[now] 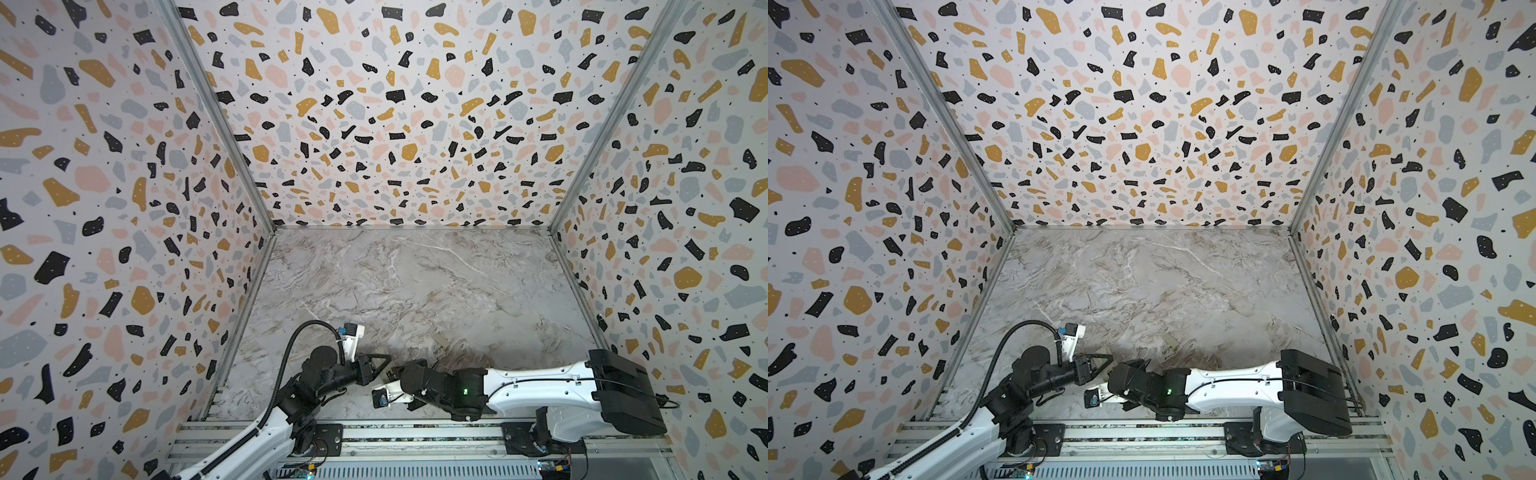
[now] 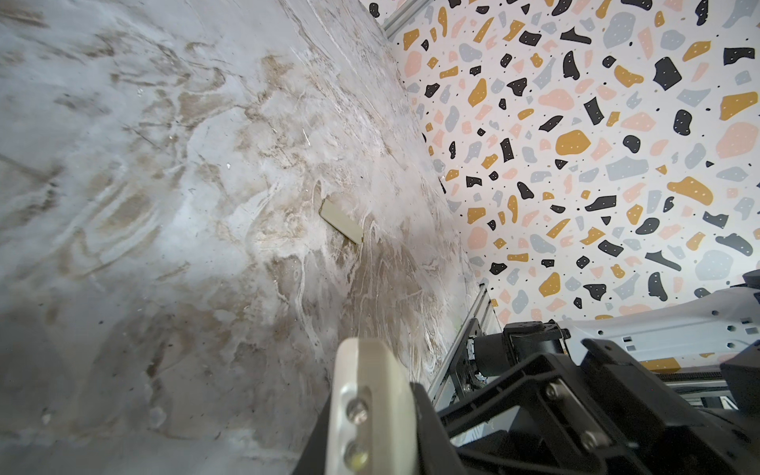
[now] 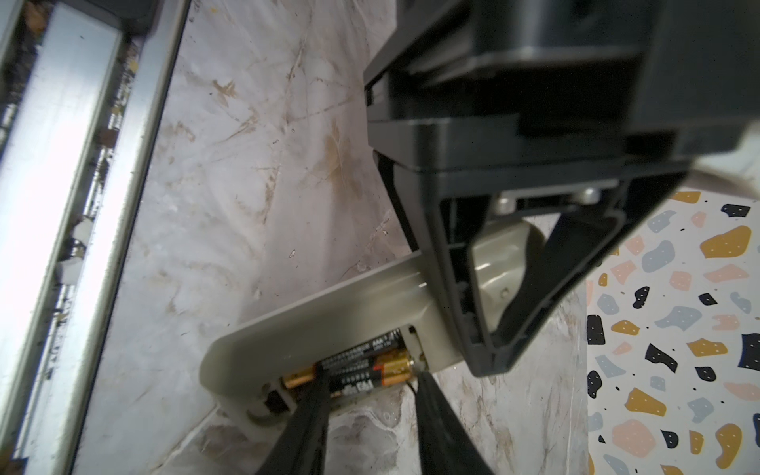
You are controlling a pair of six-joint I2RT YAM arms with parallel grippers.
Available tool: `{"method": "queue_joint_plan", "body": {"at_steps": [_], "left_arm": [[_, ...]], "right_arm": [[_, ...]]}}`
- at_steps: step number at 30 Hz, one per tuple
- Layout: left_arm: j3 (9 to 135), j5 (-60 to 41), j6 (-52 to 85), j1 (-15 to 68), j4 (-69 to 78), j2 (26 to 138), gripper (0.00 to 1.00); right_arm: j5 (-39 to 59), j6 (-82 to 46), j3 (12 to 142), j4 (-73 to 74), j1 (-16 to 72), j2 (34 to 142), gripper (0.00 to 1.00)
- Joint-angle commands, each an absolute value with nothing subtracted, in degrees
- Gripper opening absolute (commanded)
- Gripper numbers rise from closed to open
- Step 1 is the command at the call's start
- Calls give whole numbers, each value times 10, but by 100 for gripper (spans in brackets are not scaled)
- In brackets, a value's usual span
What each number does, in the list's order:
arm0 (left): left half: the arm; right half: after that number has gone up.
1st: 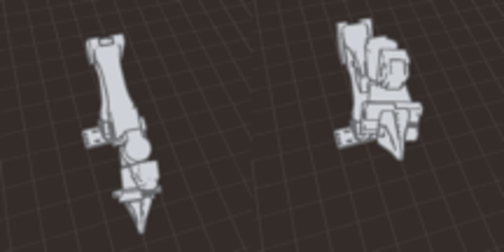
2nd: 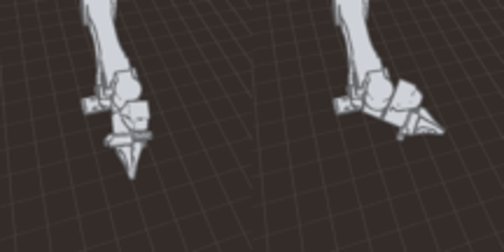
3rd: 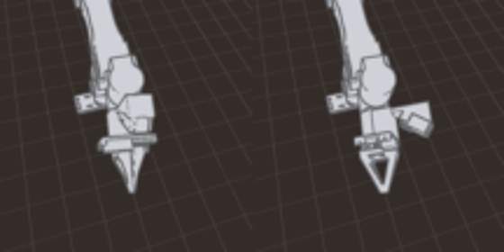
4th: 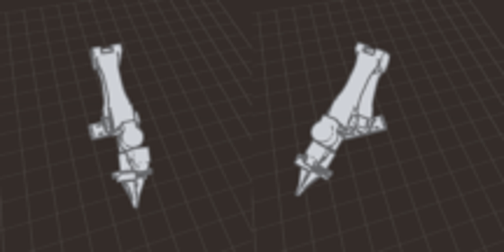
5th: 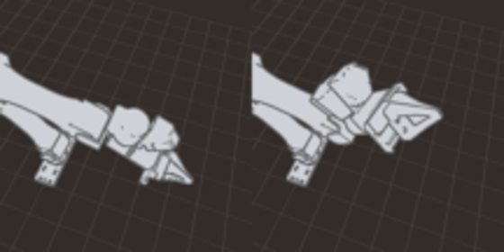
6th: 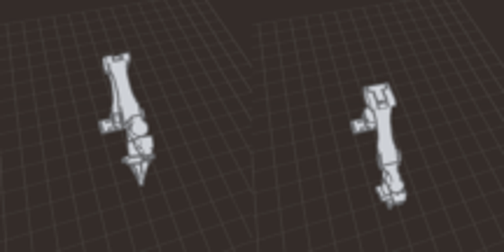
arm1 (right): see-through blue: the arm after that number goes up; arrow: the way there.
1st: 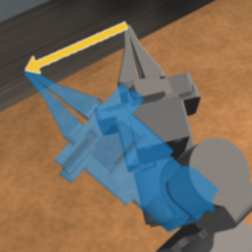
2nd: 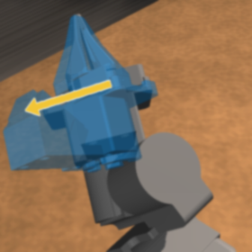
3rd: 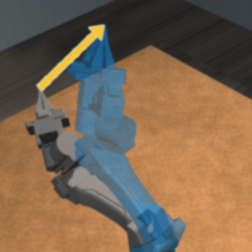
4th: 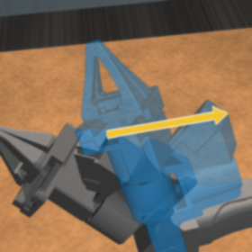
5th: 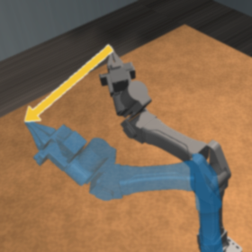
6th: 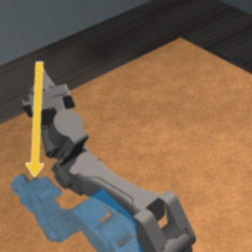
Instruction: Load the batteries into the remote control
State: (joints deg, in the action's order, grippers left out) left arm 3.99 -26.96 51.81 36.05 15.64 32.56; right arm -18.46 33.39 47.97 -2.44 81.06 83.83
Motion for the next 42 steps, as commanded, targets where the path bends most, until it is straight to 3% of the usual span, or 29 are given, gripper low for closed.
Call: {"method": "queue_joint_plan", "body": {"at_steps": [1,14,31,37,42], "left_arm": [[54,-372,551,376,289,313,0],[54,-374,552,388,297,313,0],[59,-374,550,397,294,300,0],[60,-370,546,398,284,300,0],[61,-369,545,398,283,301,0]], "right_arm": [[-160,337,501,-47,797,847,37],[-106,331,526,-101,780,875,23],[-132,340,512,-105,771,885,11],[-159,338,507,-110,773,887,11],[-178,338,502,-106,780,882,23]]}}
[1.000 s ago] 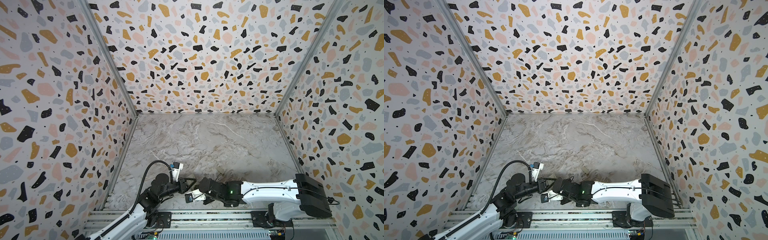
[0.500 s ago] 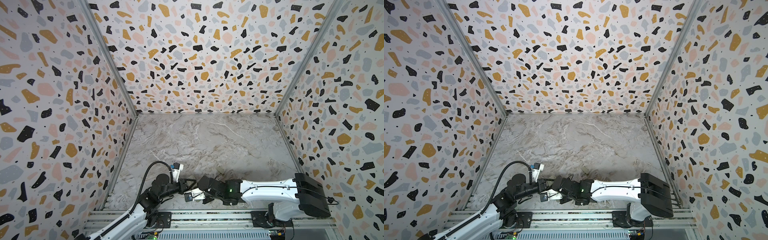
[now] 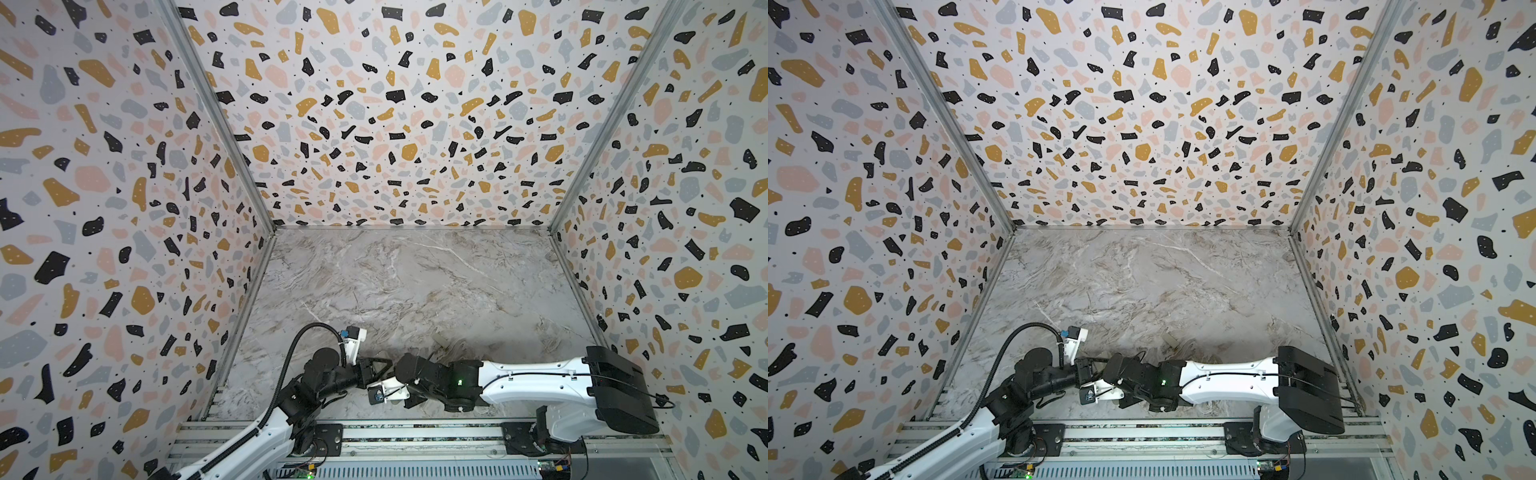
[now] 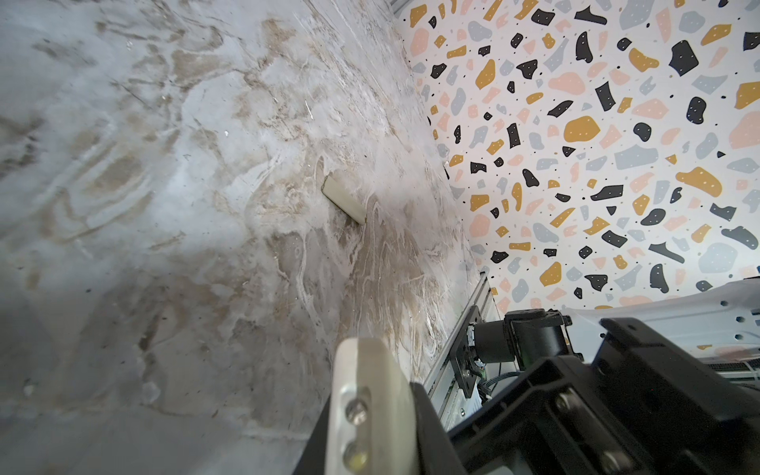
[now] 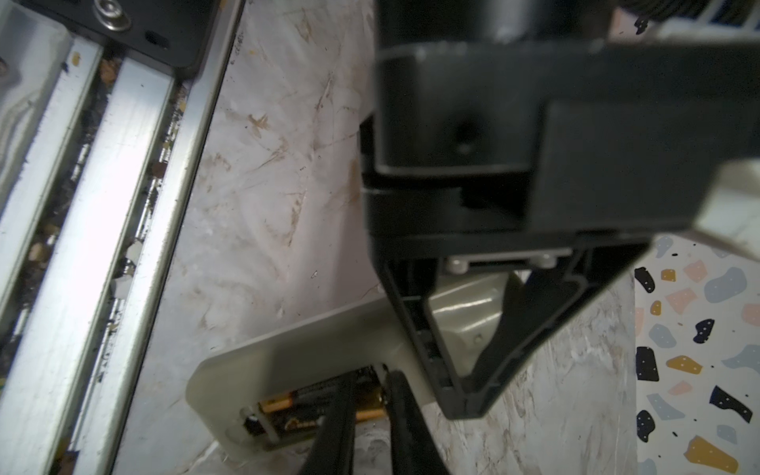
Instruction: Load the batteries into the remote control
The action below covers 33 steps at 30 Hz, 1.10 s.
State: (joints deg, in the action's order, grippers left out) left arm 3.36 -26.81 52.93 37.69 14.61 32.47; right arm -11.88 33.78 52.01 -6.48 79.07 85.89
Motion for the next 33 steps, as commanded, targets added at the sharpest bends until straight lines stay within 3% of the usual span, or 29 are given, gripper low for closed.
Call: {"method": "queue_joint_plan", "body": {"at_steps": [1,9,18,26,33], "left_arm": [[61,-370,545,398,283,301,0],[61,-369,544,399,283,302,0],[61,-368,542,401,279,301,0],[62,-368,542,403,278,299,0],[64,-360,530,403,260,307,0]], "right_arm": [[-181,338,501,-106,781,879,24],[-204,343,494,-101,788,871,29],[-201,344,493,-107,788,875,16],[-211,342,490,-116,788,884,12],[-173,331,484,-95,790,831,28]]}}
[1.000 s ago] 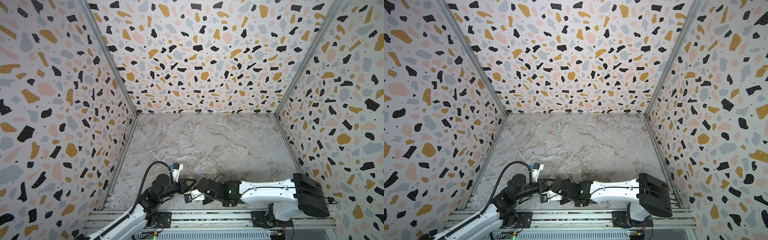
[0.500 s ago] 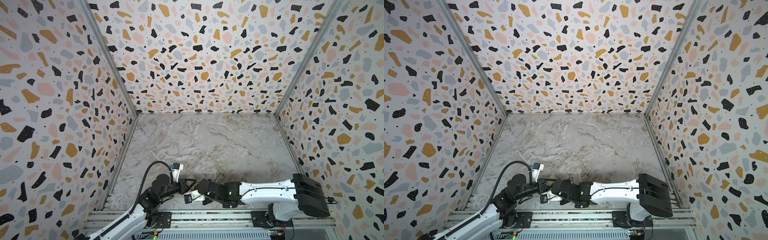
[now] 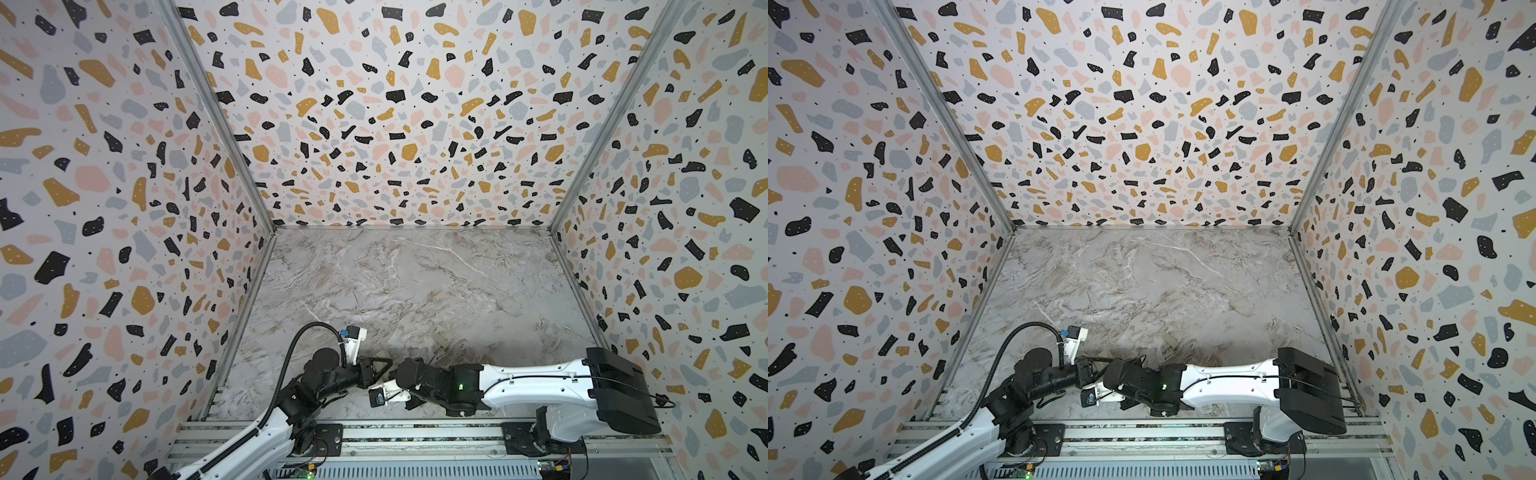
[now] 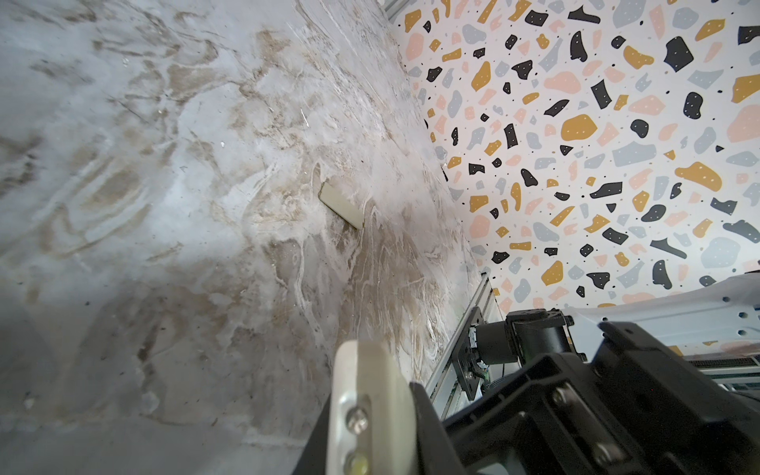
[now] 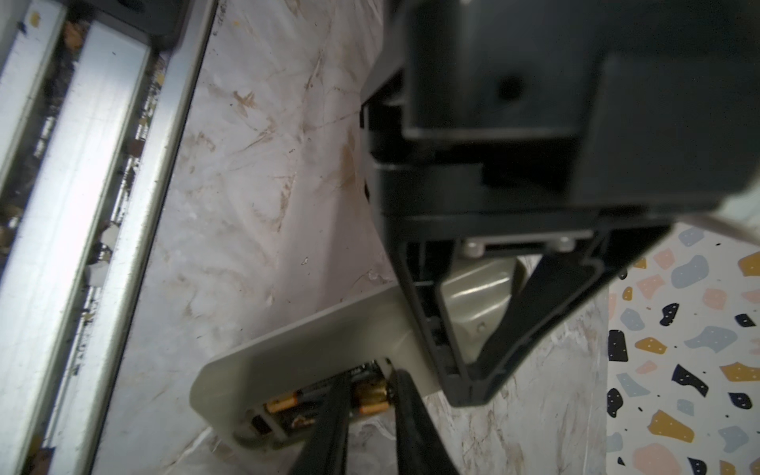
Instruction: Load the batteries into the remote control
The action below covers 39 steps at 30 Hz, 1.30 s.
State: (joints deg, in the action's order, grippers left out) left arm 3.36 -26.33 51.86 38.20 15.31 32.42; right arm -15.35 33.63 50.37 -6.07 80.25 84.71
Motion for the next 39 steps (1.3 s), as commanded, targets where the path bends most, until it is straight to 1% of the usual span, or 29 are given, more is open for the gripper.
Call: {"method": "queue_joint_plan", "body": {"at_steps": [1,3,5,18,26,31,35,39], "left_arm": [[65,-358,526,403,255,308,0],[67,-353,521,403,245,310,0],[67,-353,519,403,244,313,0],[69,-352,516,406,239,315,0],[71,-351,512,408,236,318,0],[71,-350,511,410,235,319,0],[71,-348,511,411,233,320,0],[74,-345,511,413,226,327,0]], "right_arm": [[-166,331,480,-90,790,818,31],[-158,329,477,-87,790,802,35],[-156,330,476,-86,790,793,35],[-187,339,485,-107,790,831,20],[-206,338,493,-140,793,848,18],[-209,339,496,-147,797,852,18],[-205,338,497,-150,803,850,22],[-169,335,496,-141,808,825,26]]}}
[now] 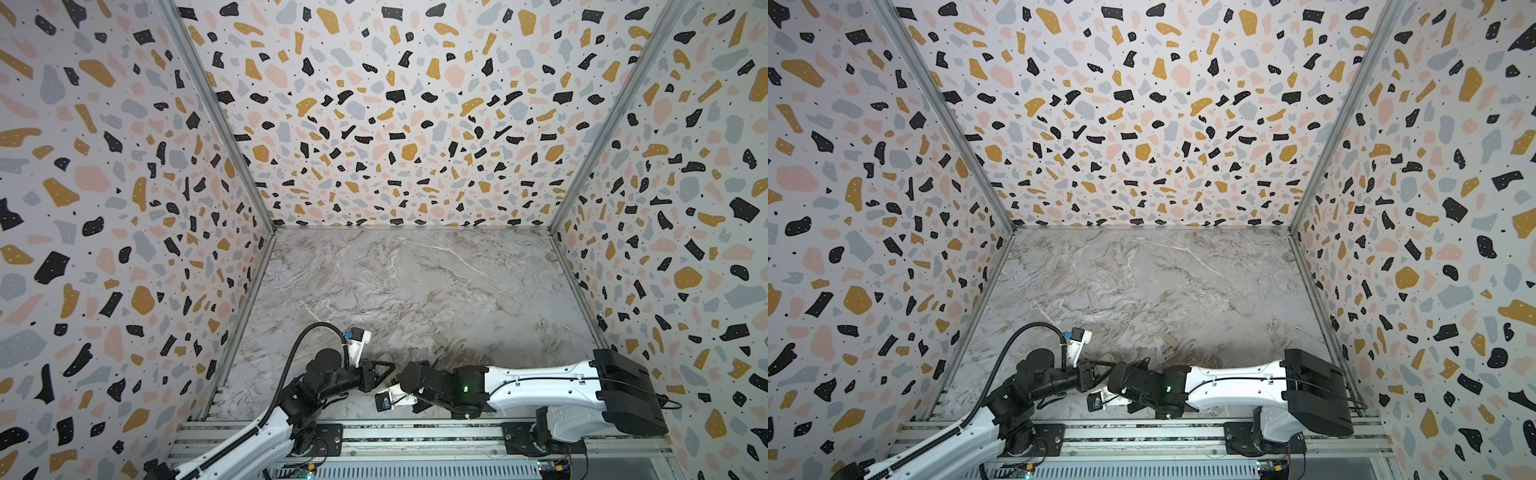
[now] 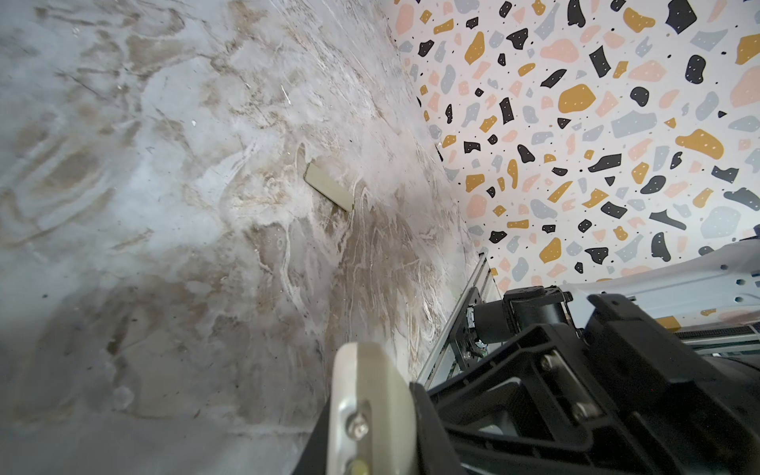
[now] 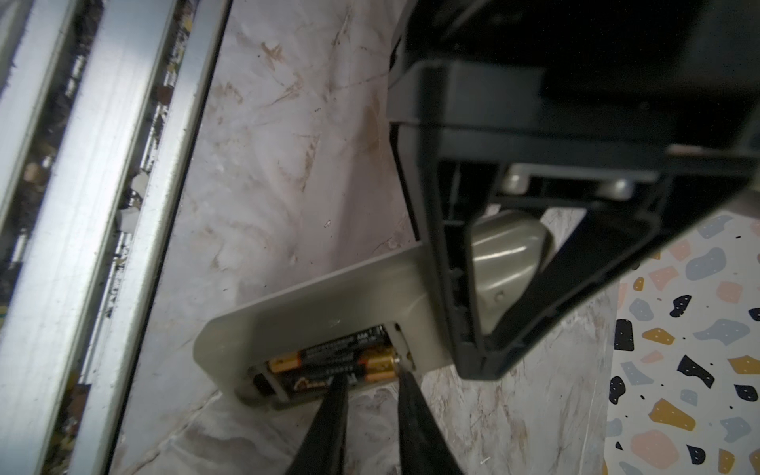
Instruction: Load the batteries into the remote control
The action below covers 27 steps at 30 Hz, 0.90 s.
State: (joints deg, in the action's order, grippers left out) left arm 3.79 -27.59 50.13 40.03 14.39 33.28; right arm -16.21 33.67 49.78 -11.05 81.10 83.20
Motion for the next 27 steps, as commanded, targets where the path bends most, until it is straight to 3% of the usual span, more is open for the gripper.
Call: {"method": "queue_joint_plan", "body": {"at_steps": [1,27], "left_arm": [[74,-345,511,413,226,326,0],[74,-340,491,420,221,325,0]], "right_arm": [[-169,336,494,-136,809,819,26],[-173,351,497,-88,826,835,22]]}}
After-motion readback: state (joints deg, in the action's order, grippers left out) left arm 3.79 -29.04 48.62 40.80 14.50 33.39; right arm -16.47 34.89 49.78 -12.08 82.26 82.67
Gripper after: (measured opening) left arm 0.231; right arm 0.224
